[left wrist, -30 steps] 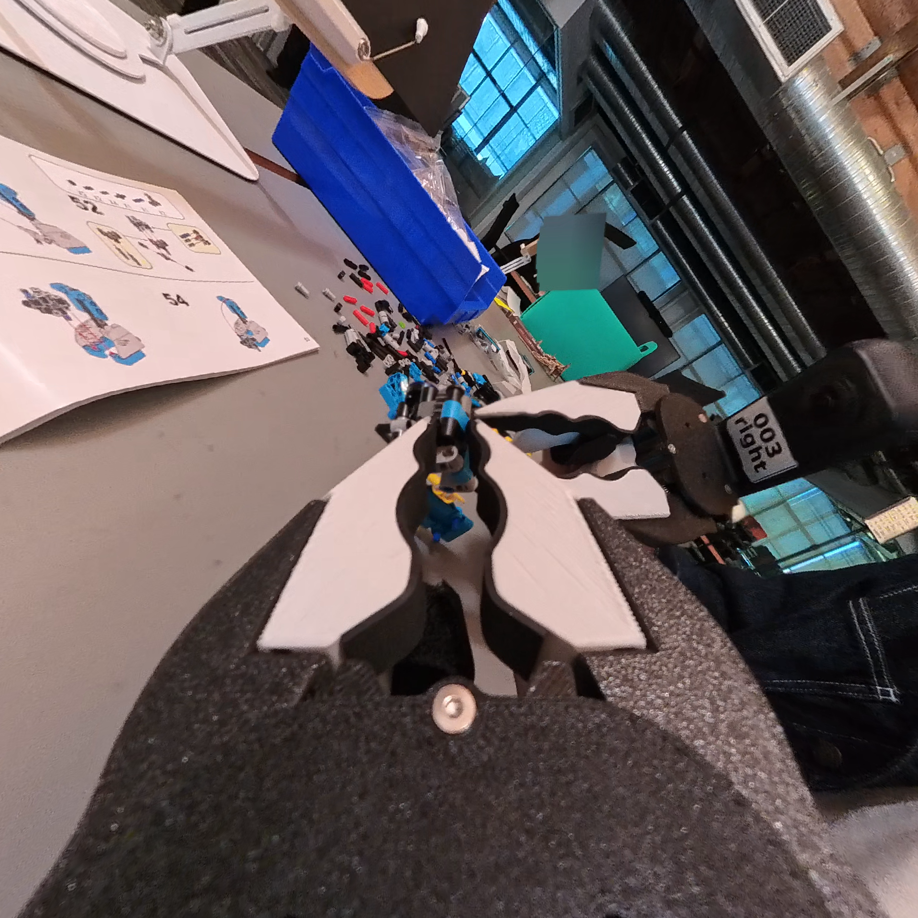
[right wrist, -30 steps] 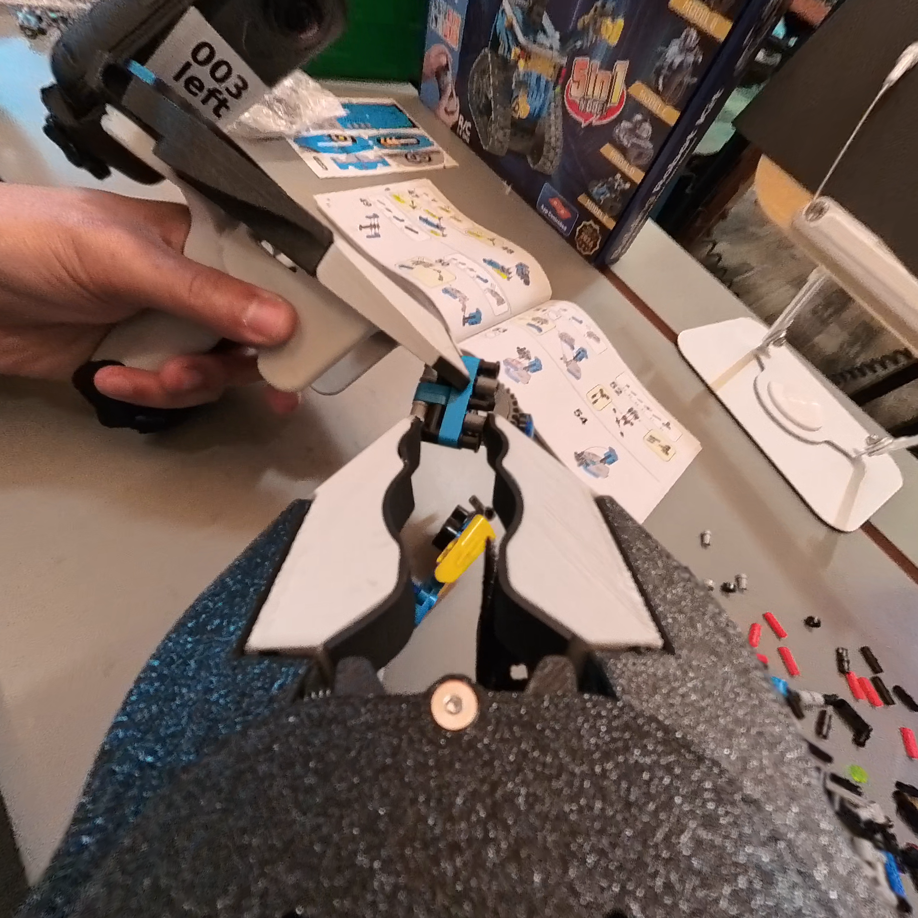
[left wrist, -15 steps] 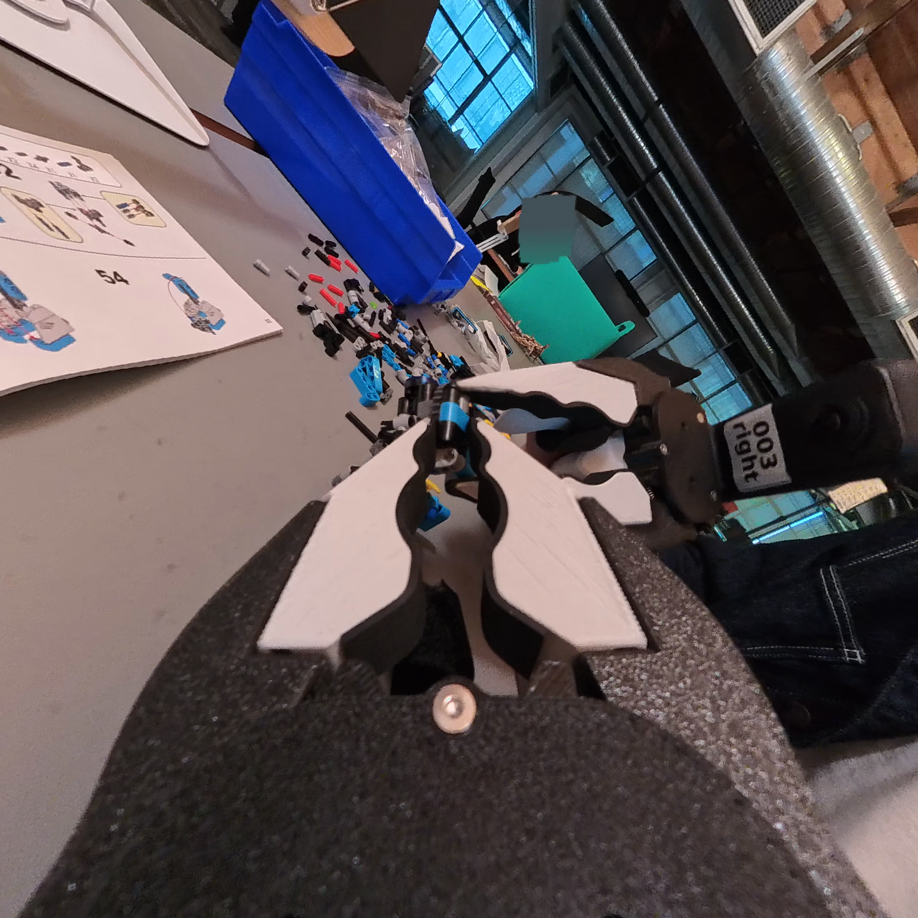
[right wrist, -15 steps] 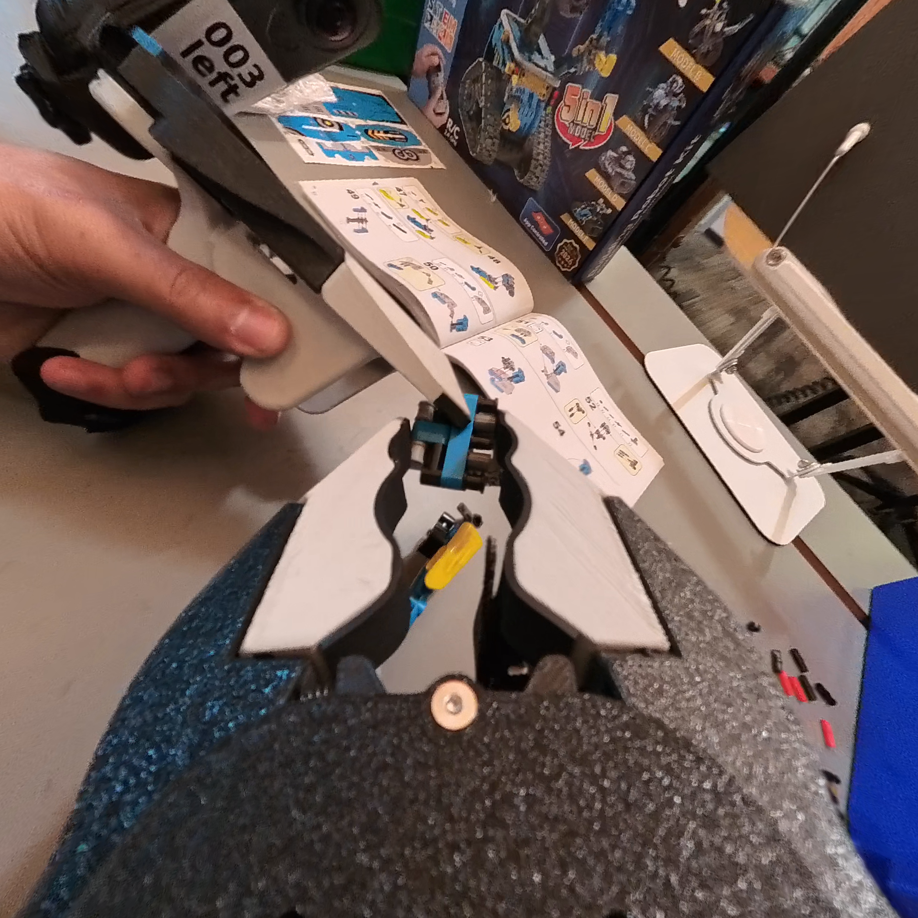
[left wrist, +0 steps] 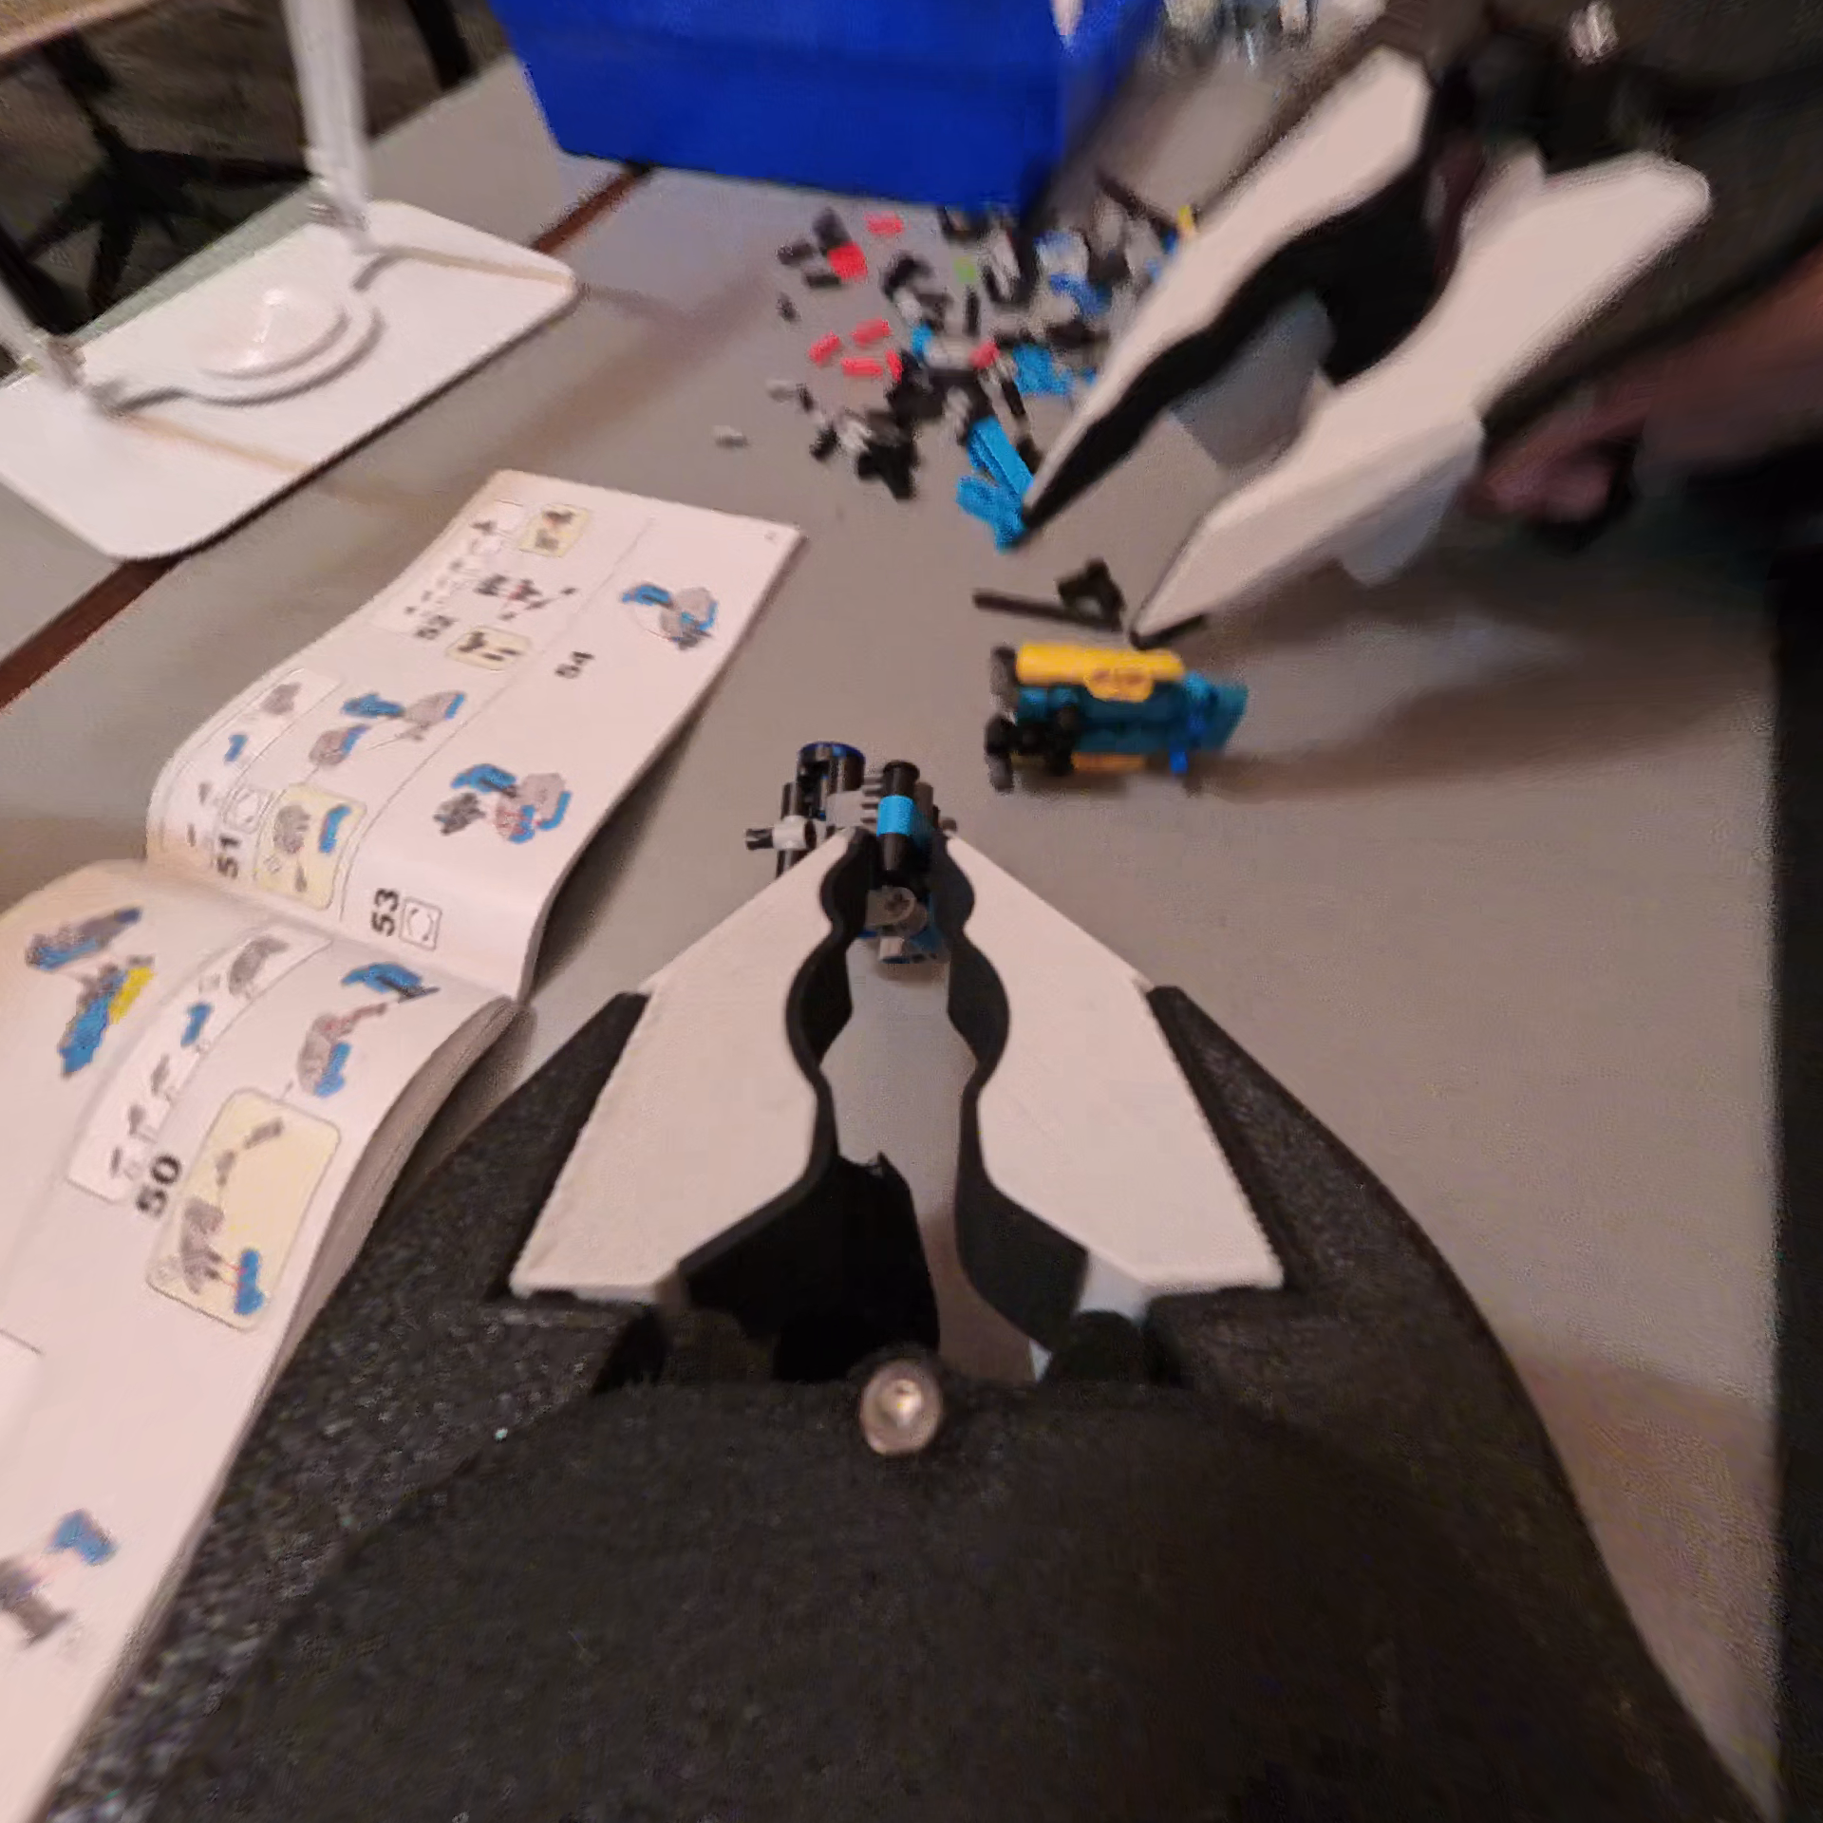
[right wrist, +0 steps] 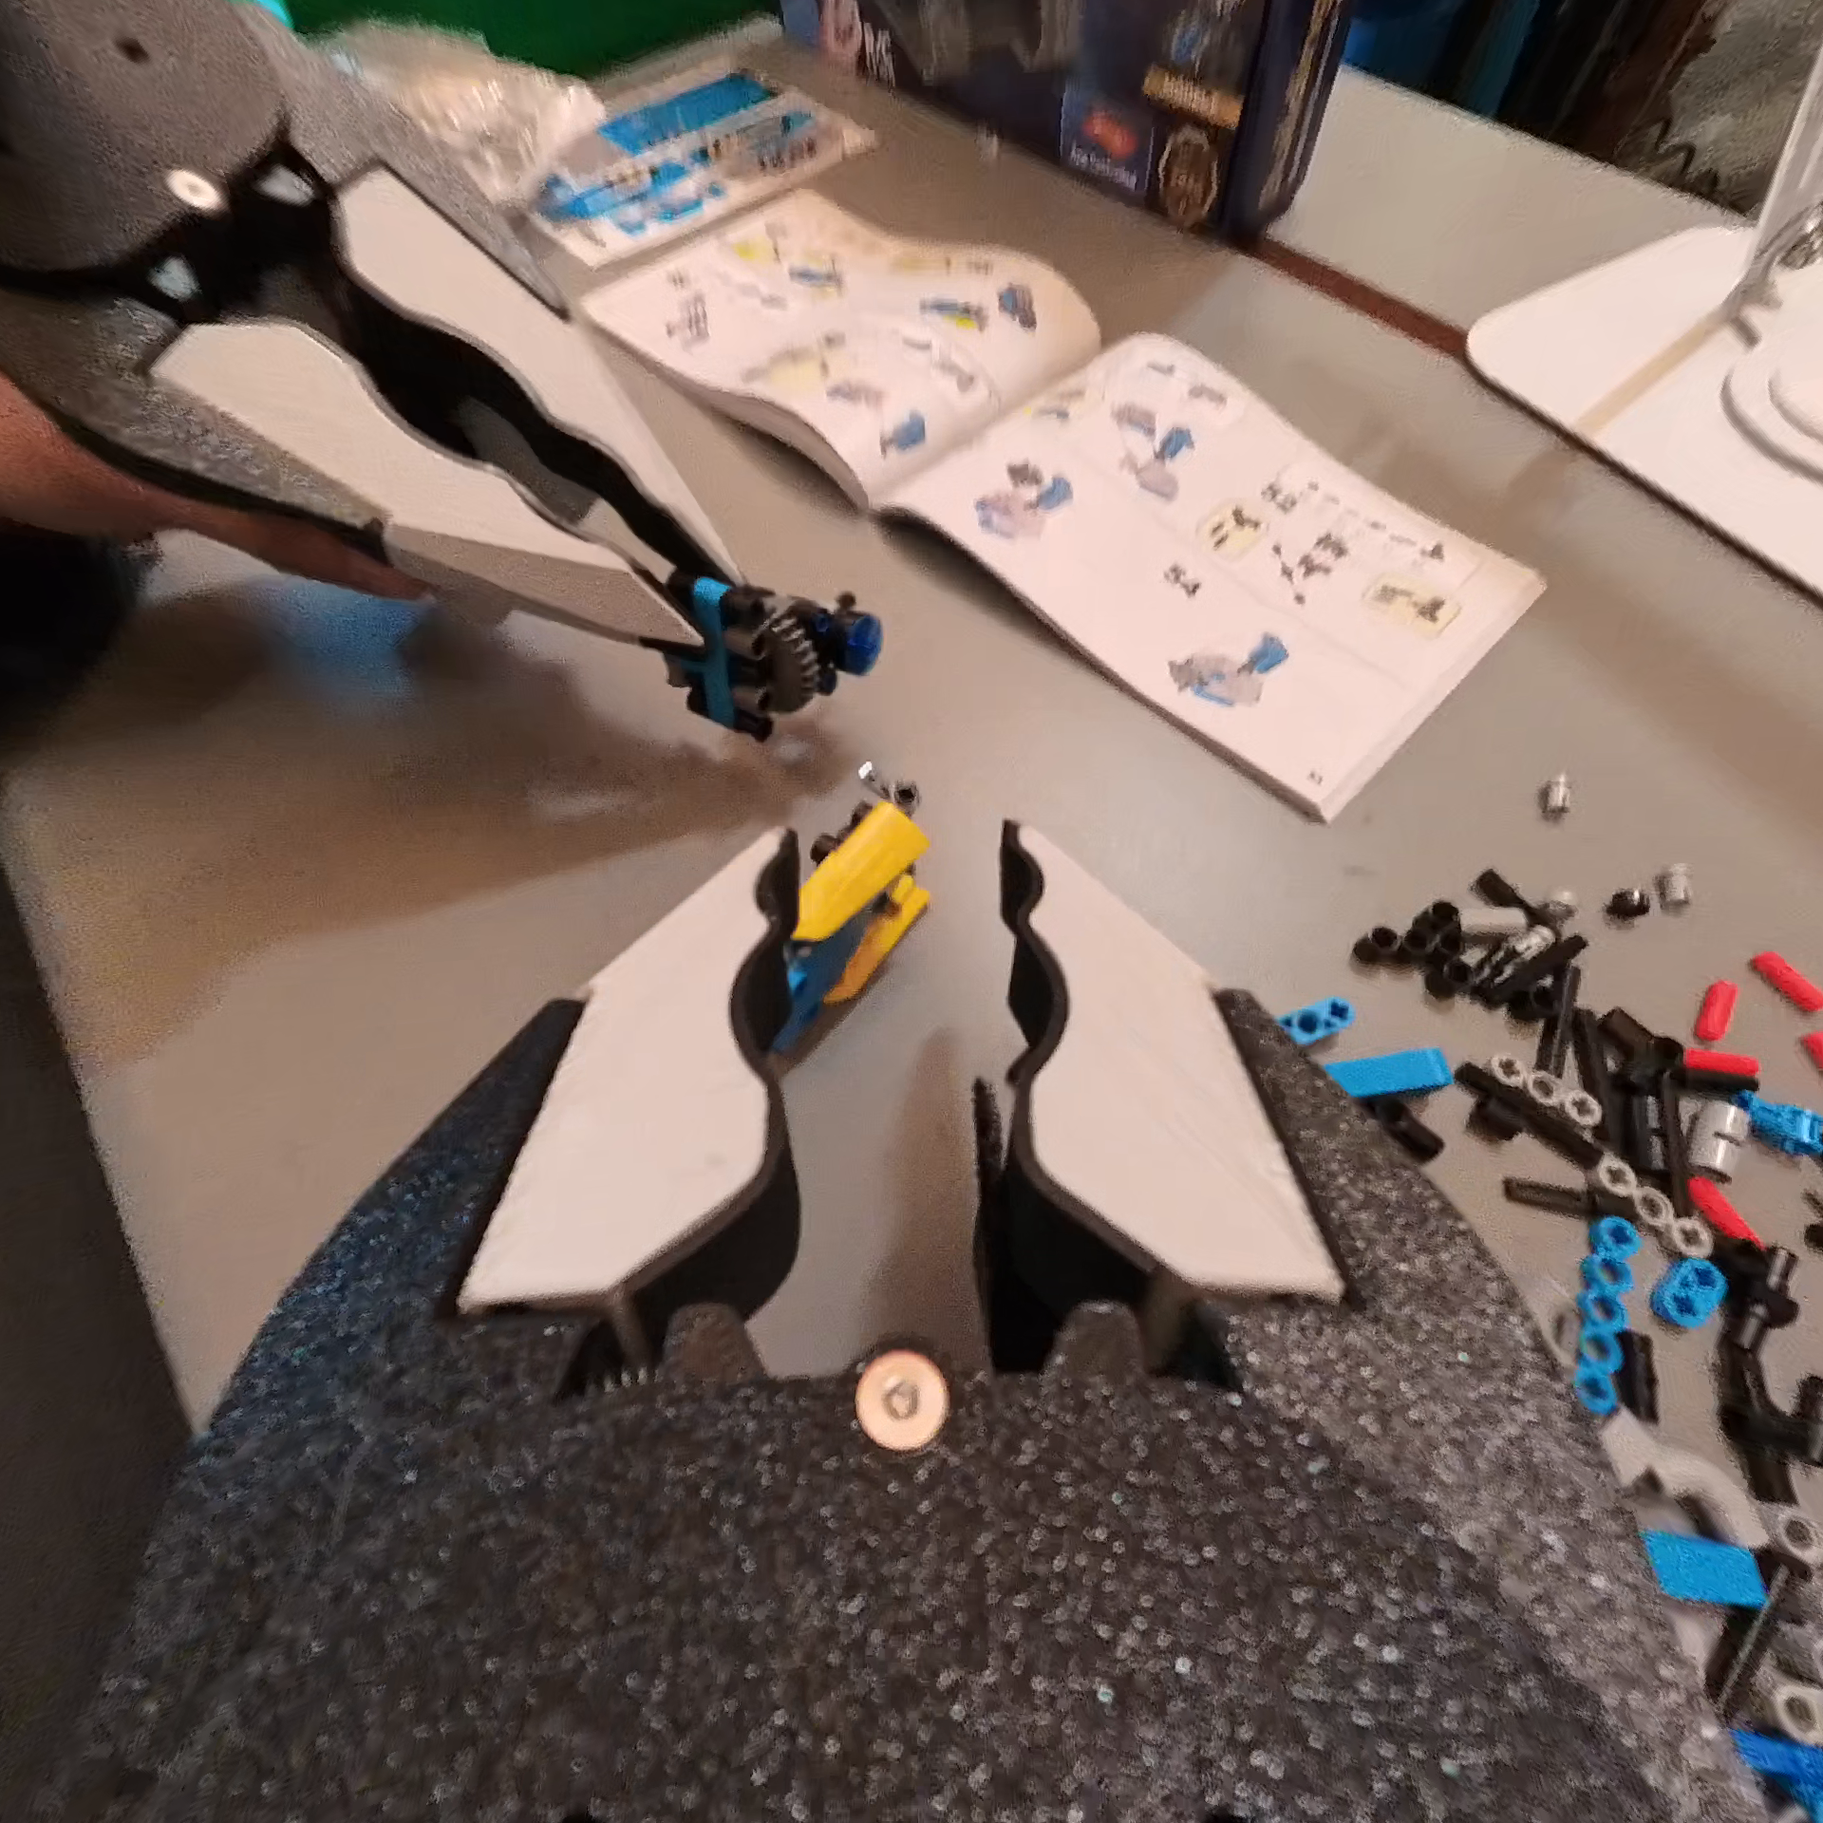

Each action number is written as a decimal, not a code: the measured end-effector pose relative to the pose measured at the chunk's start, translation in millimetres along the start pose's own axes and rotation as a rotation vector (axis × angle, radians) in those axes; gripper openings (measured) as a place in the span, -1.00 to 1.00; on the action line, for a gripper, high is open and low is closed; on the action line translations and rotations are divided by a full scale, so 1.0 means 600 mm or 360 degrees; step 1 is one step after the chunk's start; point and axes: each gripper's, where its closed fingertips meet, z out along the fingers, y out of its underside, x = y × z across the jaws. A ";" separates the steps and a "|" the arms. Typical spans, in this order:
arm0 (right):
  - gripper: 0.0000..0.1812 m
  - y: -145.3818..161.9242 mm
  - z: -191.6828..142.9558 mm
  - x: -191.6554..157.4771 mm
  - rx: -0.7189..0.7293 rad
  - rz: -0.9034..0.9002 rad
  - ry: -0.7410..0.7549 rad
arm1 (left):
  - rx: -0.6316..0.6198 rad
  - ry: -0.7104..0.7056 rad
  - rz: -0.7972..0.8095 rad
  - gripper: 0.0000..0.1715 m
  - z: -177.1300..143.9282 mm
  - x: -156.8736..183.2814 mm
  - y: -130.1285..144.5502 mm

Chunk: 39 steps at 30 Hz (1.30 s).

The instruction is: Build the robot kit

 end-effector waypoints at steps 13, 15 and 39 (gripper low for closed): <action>-0.97 0.045 0.034 -0.031 -0.0273 0.0181 -0.0154 | -0.0081 0.0047 0.0067 -0.72 0.022 0.037 0.015; -0.98 0.047 0.033 -0.031 -0.0281 0.0140 -0.0146 | -0.0052 0.0098 -0.0011 -0.70 0.017 0.038 0.009; -0.94 -0.032 -0.001 -0.058 0.0046 -0.0758 0.0231 | 0.0213 0.0380 -0.0399 -0.70 -0.011 0.045 -0.037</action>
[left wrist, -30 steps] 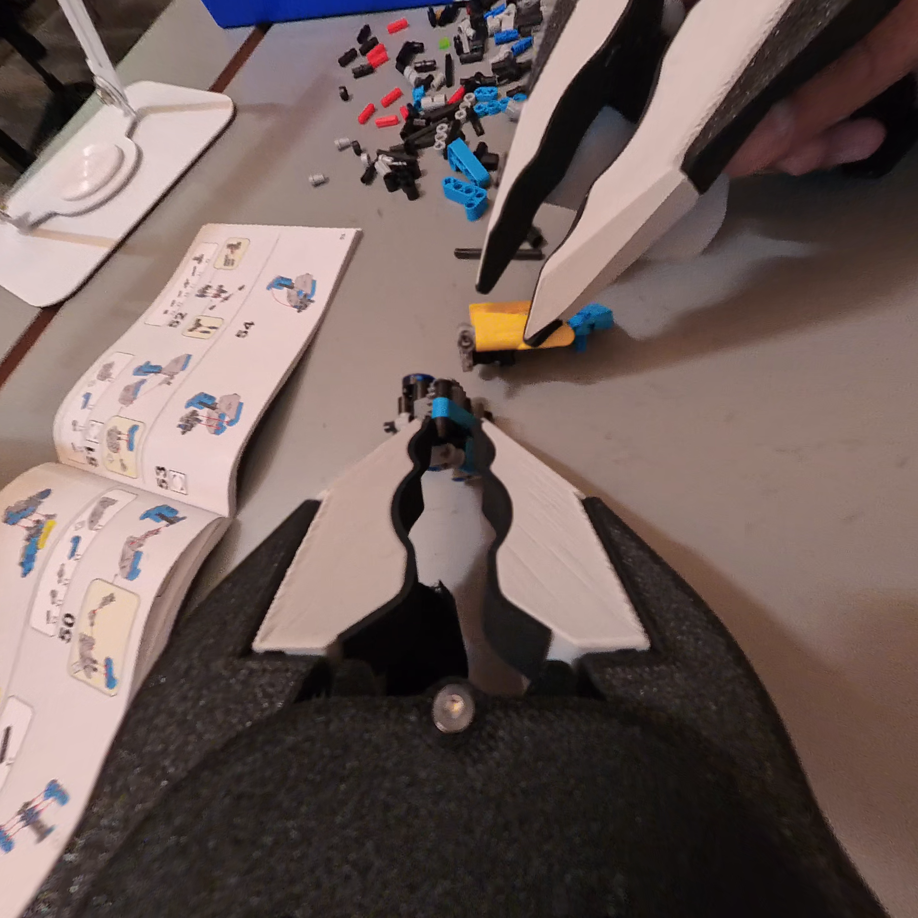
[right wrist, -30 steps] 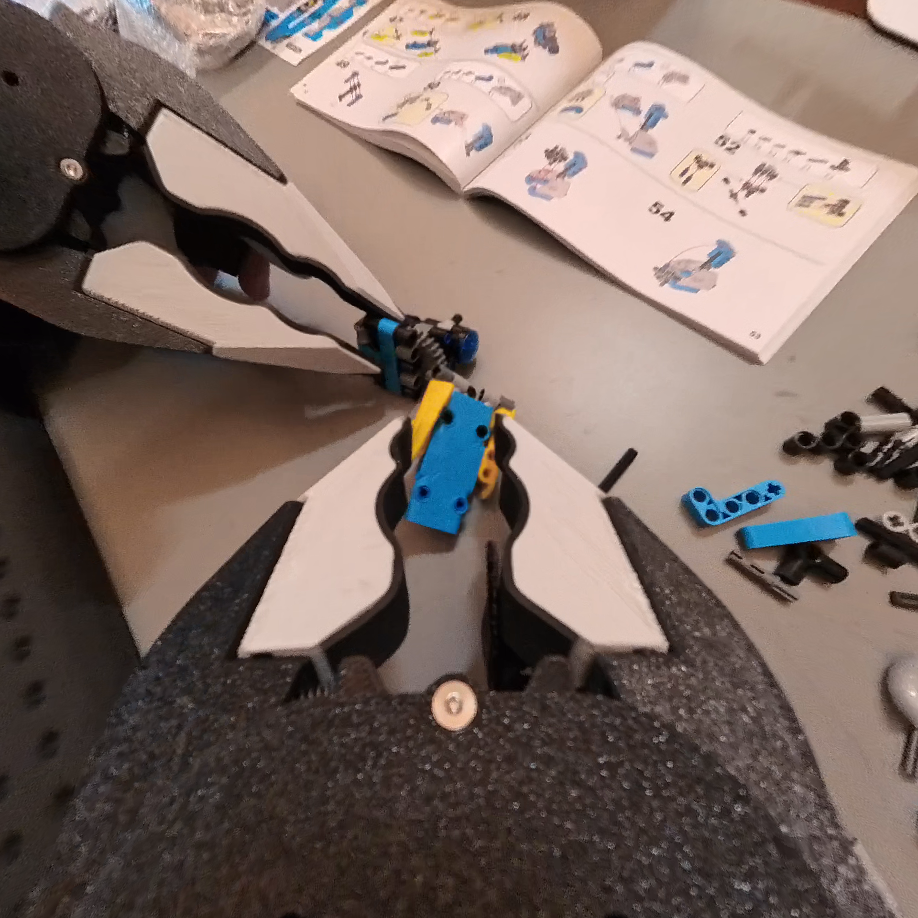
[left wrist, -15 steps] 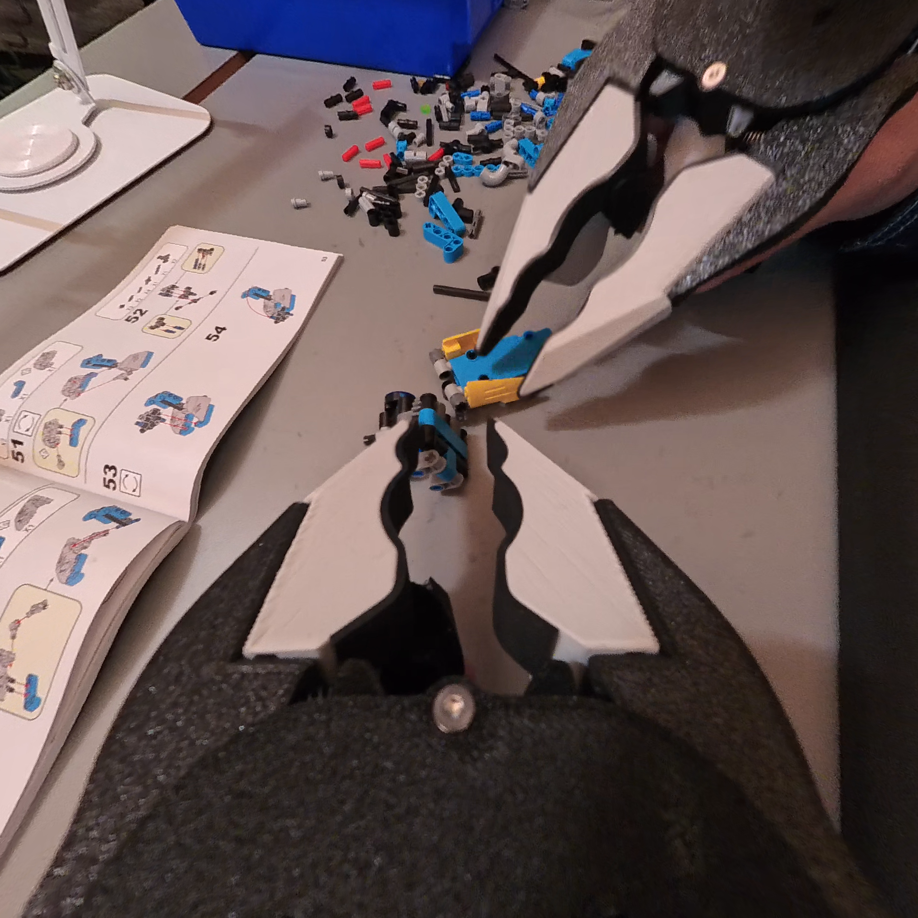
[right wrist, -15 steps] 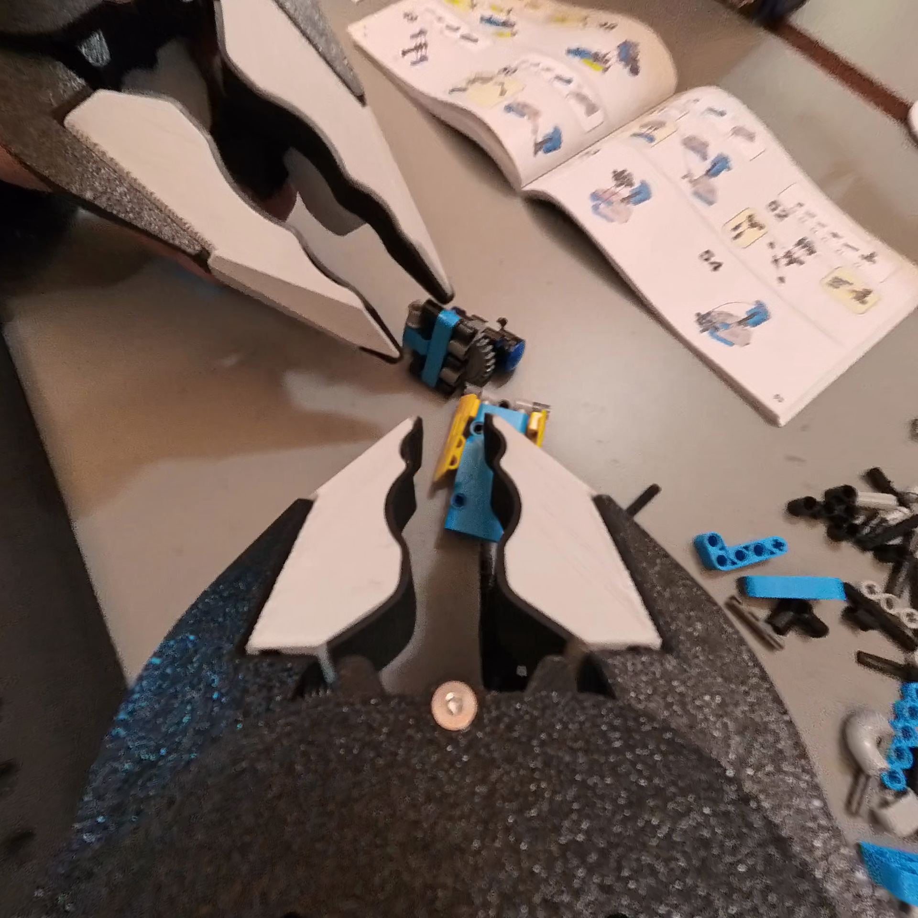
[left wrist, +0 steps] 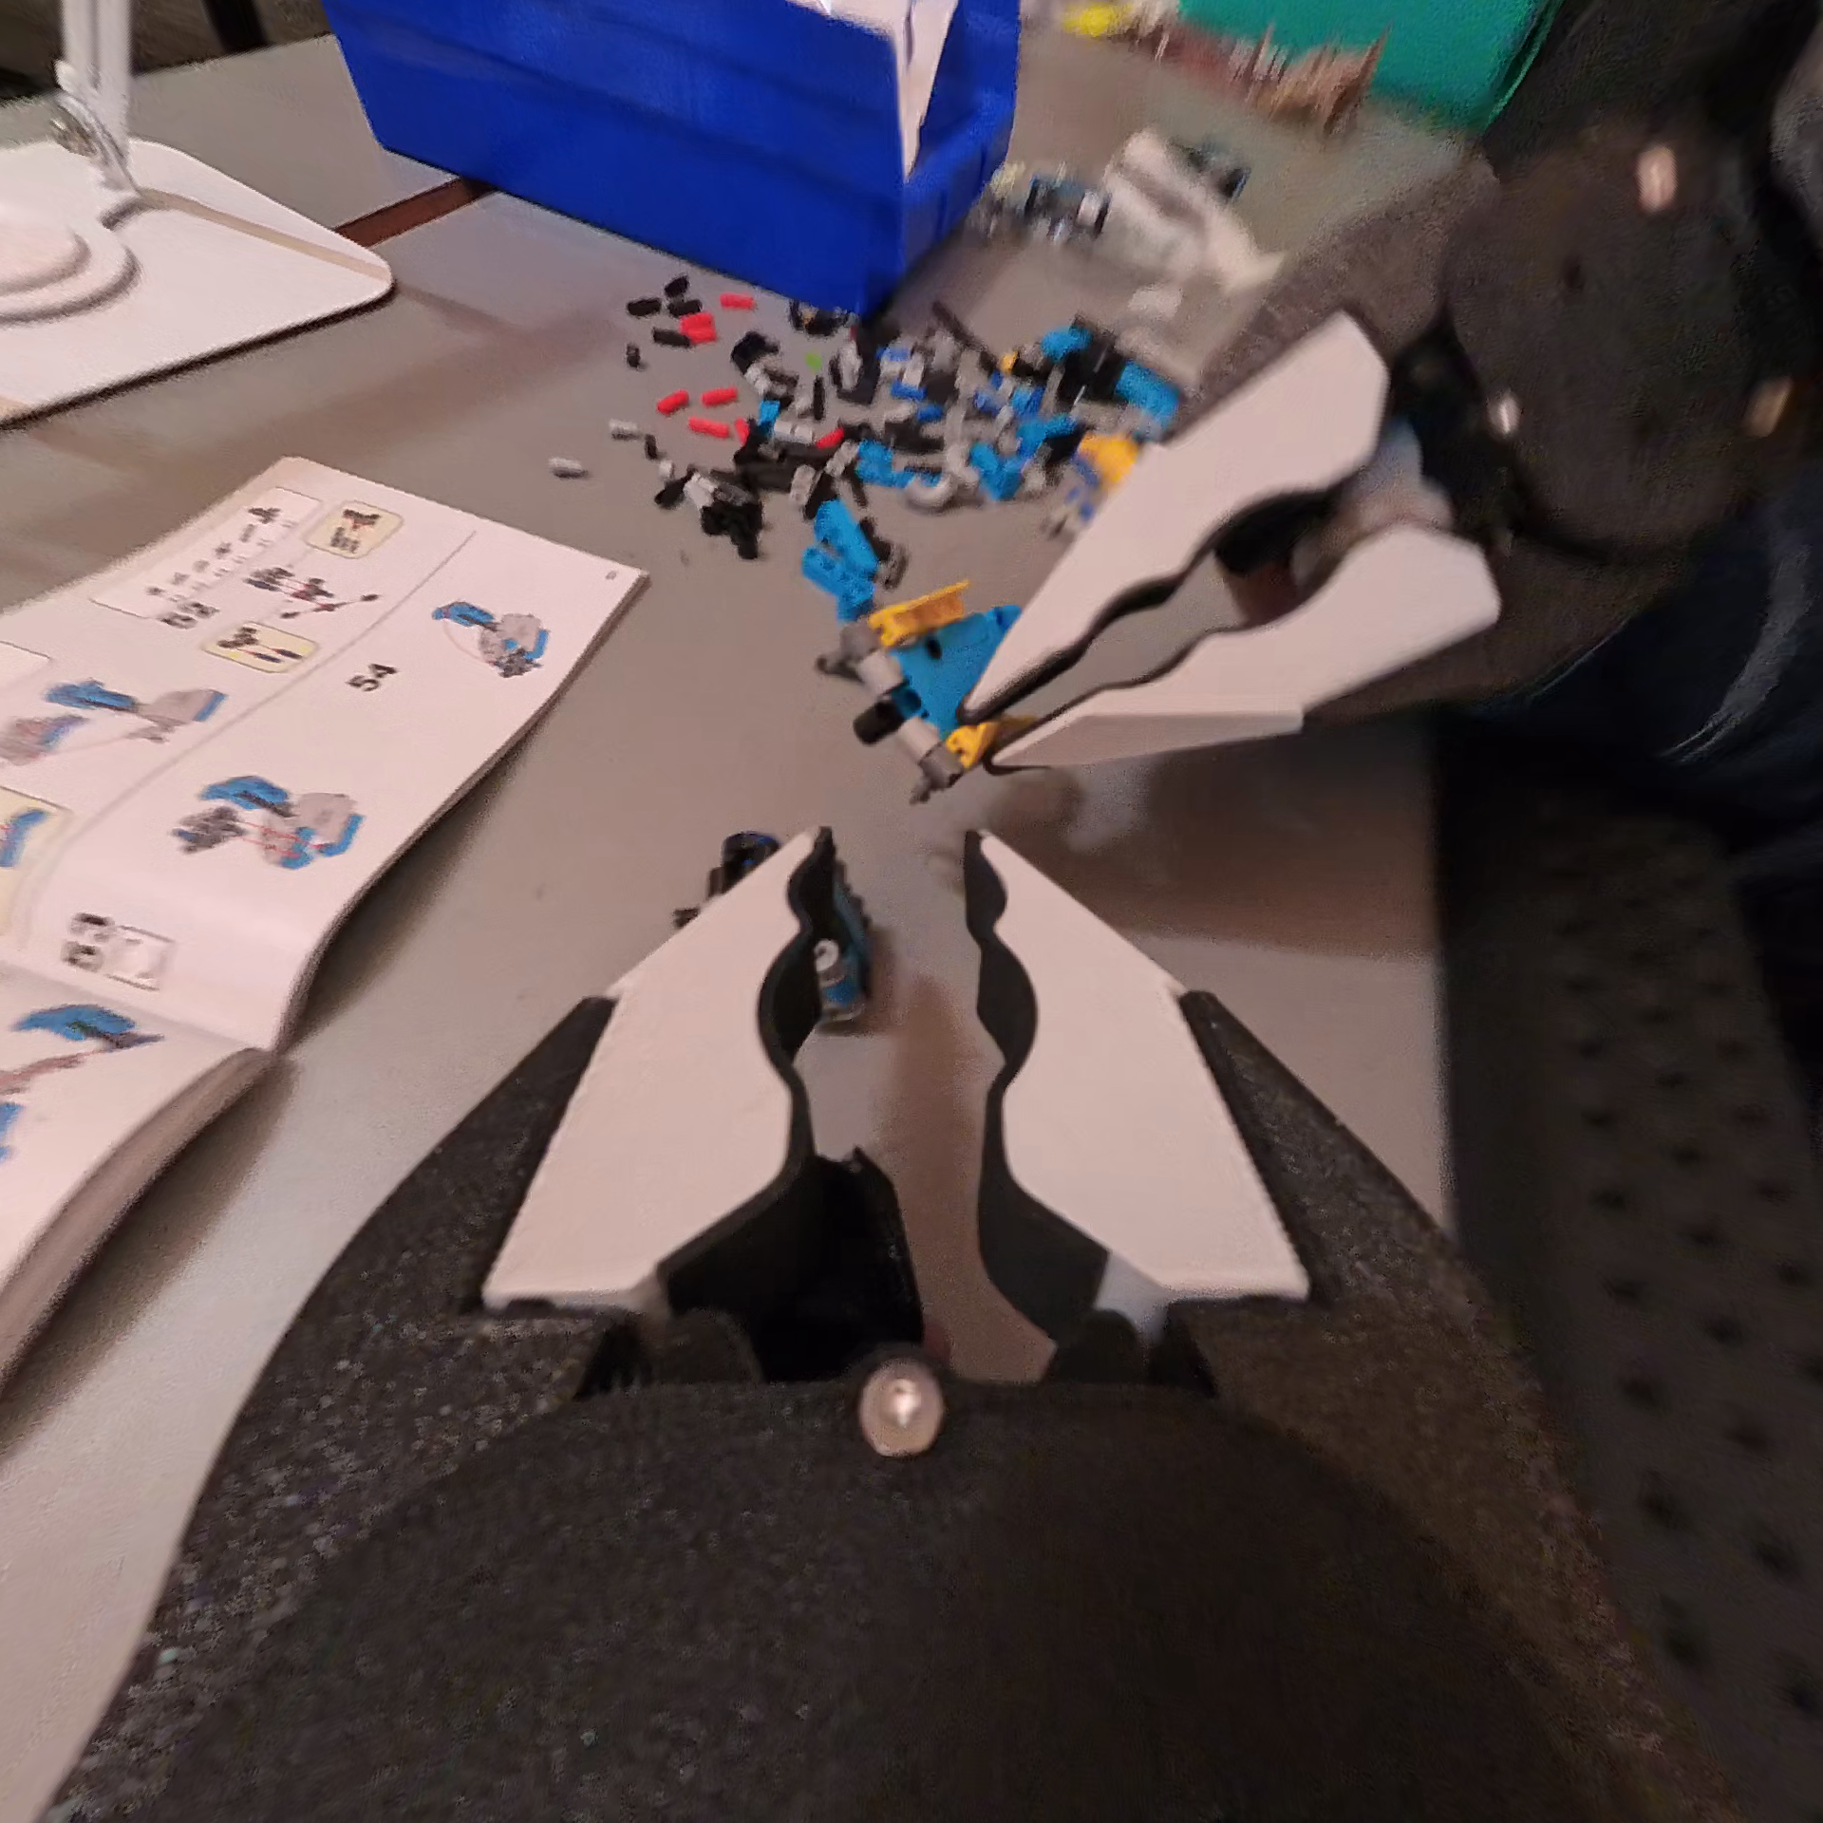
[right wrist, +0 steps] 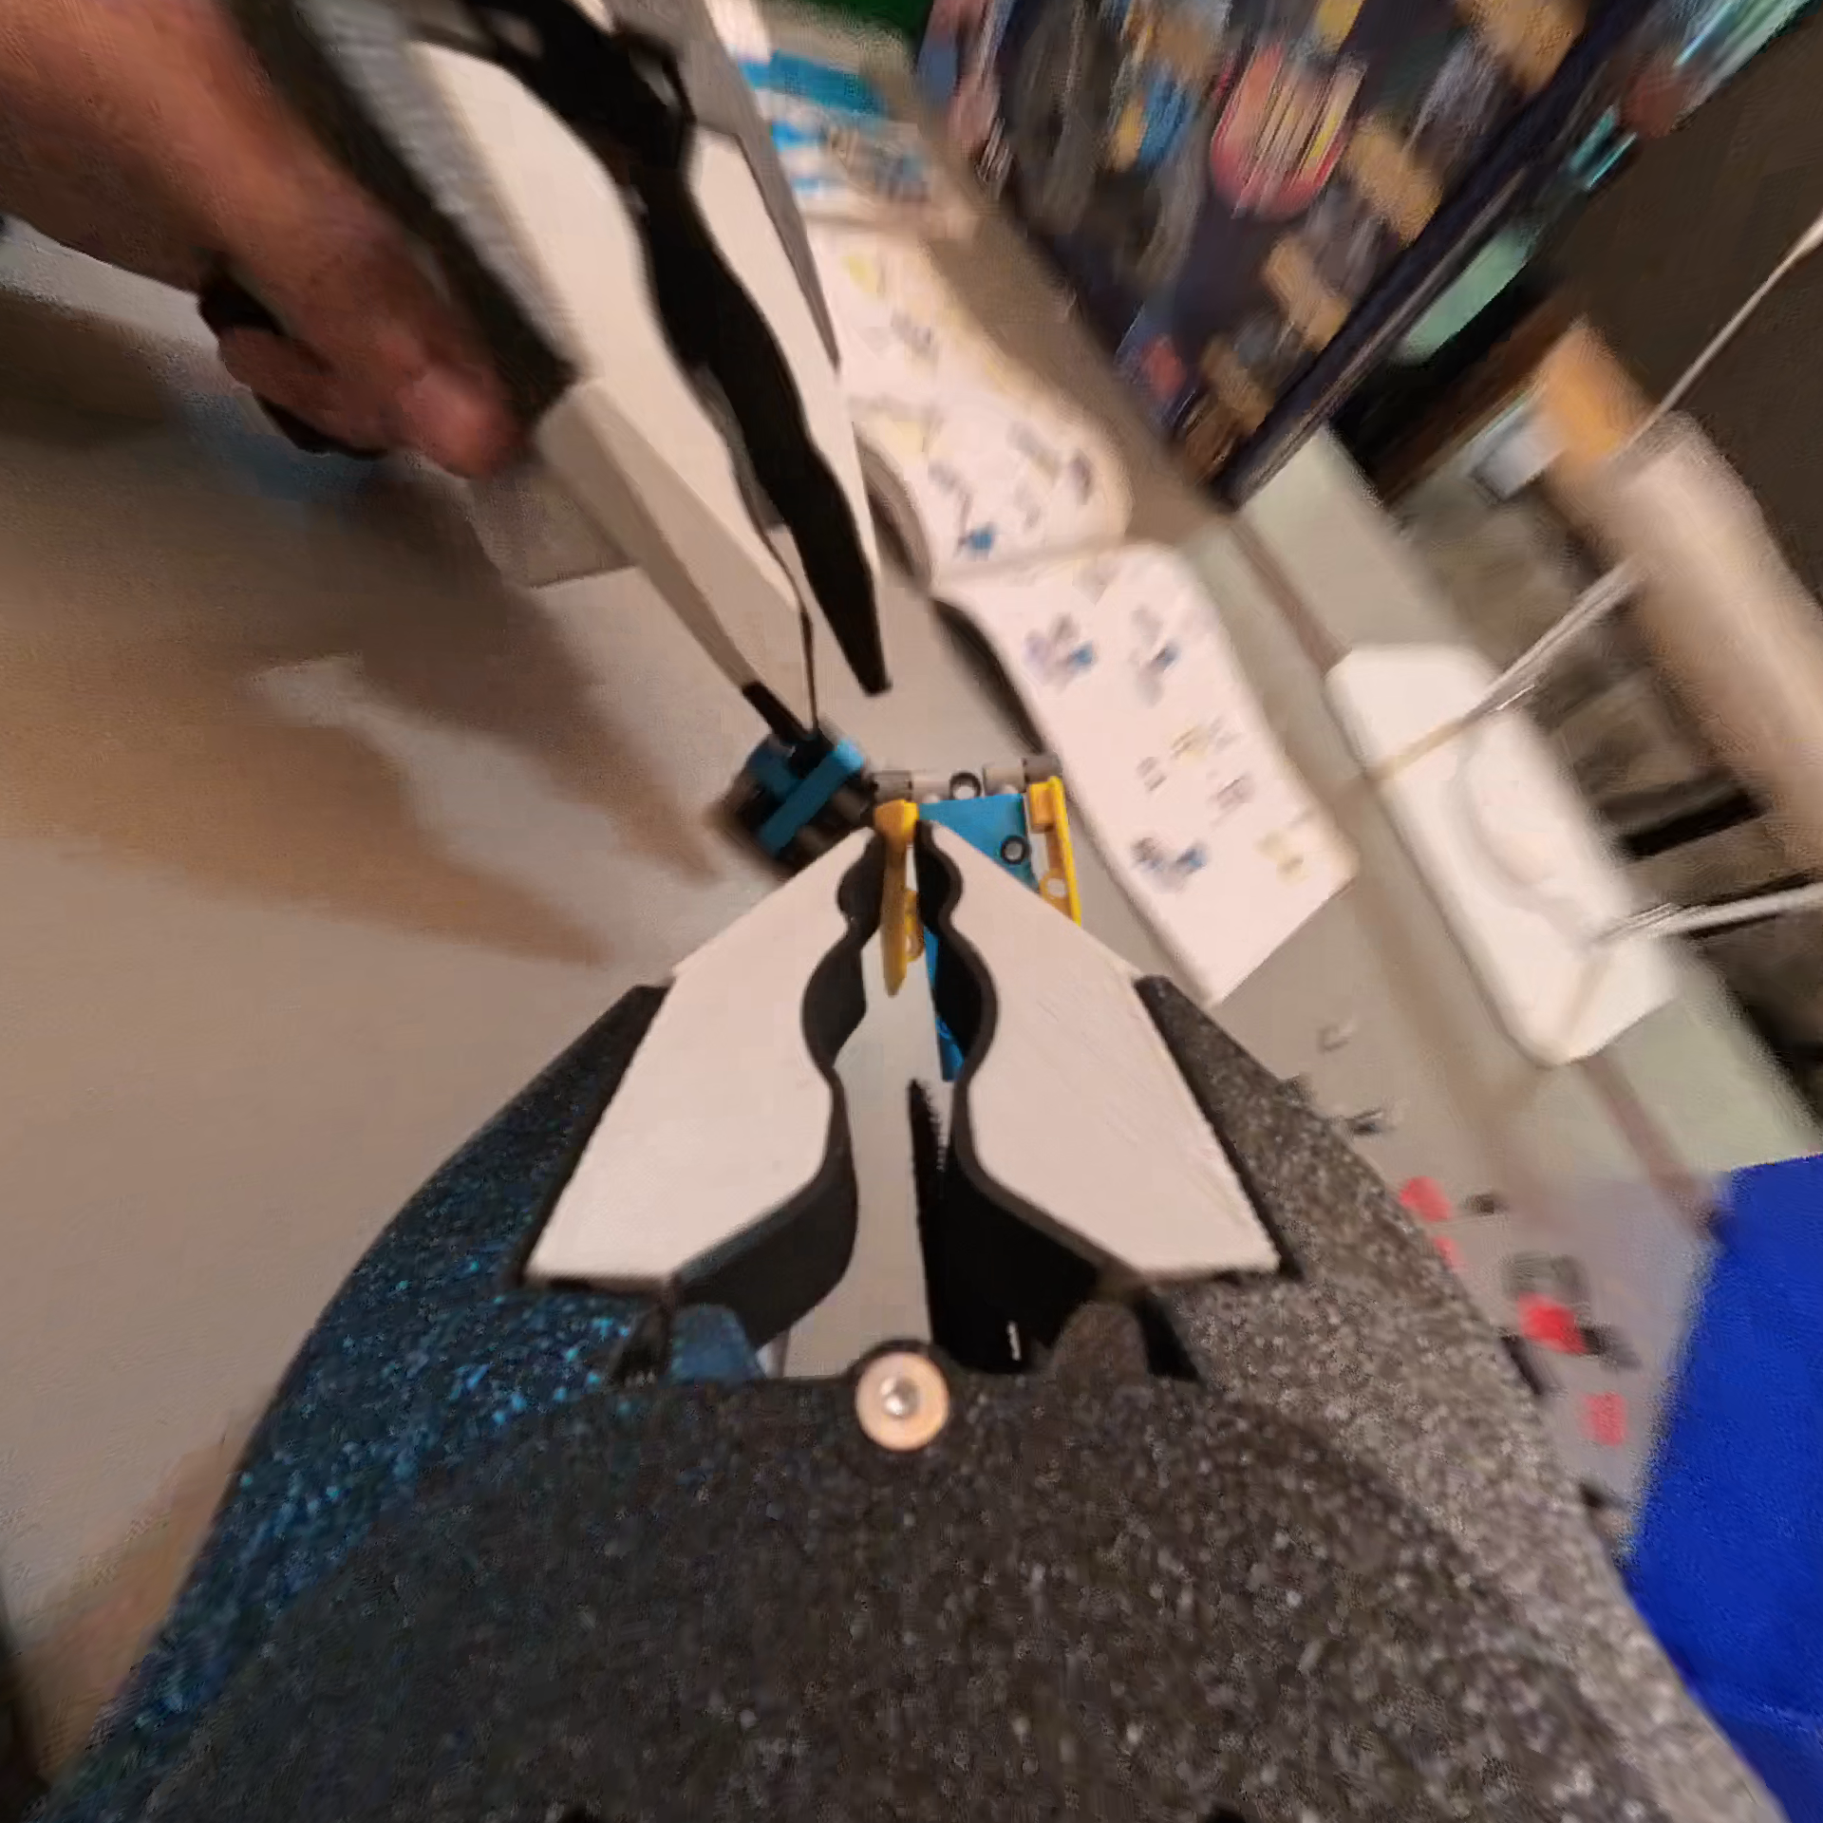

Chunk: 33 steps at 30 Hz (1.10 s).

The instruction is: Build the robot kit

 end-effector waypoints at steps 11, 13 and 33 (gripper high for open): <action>-0.94 -0.077 -0.038 -0.022 0.0355 -0.0300 0.0134 | 0.0331 0.0607 -0.0519 -0.54 -0.036 0.047 -0.061; -0.94 -0.071 -0.033 -0.032 0.0323 -0.0373 0.0115 | 0.0299 0.0610 -0.0497 -0.55 -0.030 0.053 -0.056; -0.95 -0.064 -0.021 -0.044 0.0183 -0.0831 0.0335 | 0.0246 0.0730 -0.0923 -0.82 -0.021 0.045 -0.038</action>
